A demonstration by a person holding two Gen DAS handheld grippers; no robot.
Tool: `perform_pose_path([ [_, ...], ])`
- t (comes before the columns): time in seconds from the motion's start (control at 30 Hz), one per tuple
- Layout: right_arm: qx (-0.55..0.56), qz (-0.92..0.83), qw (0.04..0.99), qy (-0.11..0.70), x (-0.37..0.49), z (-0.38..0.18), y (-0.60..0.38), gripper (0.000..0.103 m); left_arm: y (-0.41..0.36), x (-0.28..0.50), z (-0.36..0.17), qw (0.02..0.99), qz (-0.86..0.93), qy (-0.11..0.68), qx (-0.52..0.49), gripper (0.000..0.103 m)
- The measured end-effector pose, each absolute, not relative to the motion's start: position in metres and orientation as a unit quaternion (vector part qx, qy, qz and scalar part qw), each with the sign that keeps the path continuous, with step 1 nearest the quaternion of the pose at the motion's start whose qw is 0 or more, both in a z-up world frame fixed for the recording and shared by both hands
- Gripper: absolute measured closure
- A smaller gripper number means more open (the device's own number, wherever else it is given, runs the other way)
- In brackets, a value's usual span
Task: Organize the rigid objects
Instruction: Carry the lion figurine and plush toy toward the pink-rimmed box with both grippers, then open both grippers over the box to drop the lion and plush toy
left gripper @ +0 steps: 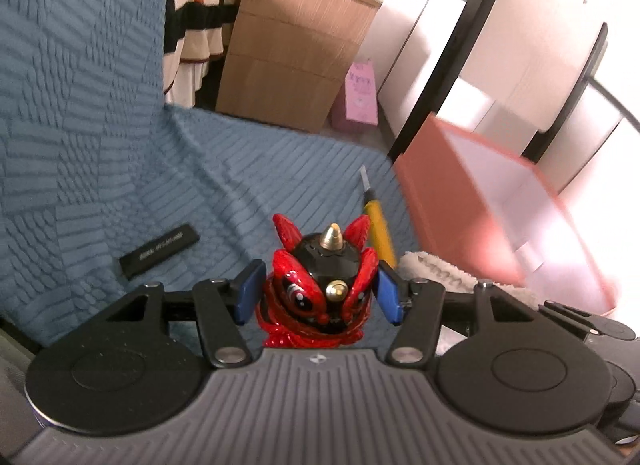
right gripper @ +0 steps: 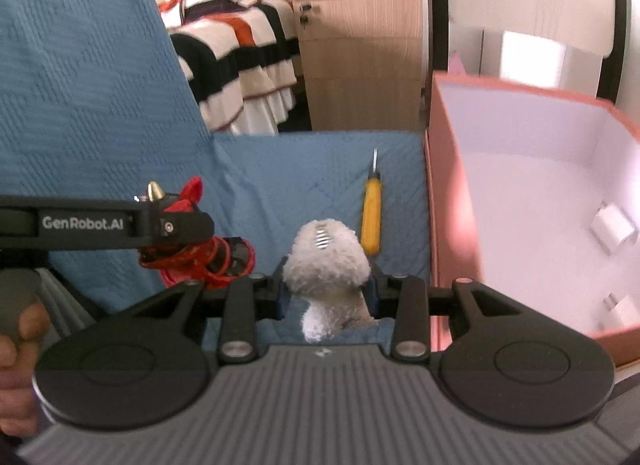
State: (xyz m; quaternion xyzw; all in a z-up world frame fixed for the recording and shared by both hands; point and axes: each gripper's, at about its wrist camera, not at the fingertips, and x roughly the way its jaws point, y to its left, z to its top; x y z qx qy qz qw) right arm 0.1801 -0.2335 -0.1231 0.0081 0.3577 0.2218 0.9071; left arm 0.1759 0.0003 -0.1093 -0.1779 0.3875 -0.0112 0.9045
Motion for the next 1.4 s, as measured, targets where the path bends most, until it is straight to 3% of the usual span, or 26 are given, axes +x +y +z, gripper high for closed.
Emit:
perform_pose_path([
  [0.43, 0.025, 0.202, 0.931, 0.304, 0.198, -0.032, -0.287, 0.064, -0.042, 0.205, -0.016, 0.92, -0.045, 0.342, -0.185, 0.039],
  [0.73, 0.038, 0.158, 0.948, 0.274, 0.208, -0.006, -0.336, 0.064, -0.097, 0.234, 0.018, 0.922, -0.087, 0.332, -0.18, 0.039],
  [1.03, 0.046, 0.103, 0.949, 0.294, 0.217, -0.041, -0.37, 0.064, -0.163, 0.265, -0.011, 0.911, -0.113, 0.369, -0.143, 0.039],
  [1.4, 0.077, 0.075, 0.909, 0.402, 0.227, -0.121, -0.402, 0.064, -0.216, 0.281, -0.053, 0.895, -0.128, 0.417, -0.096, 0.038],
])
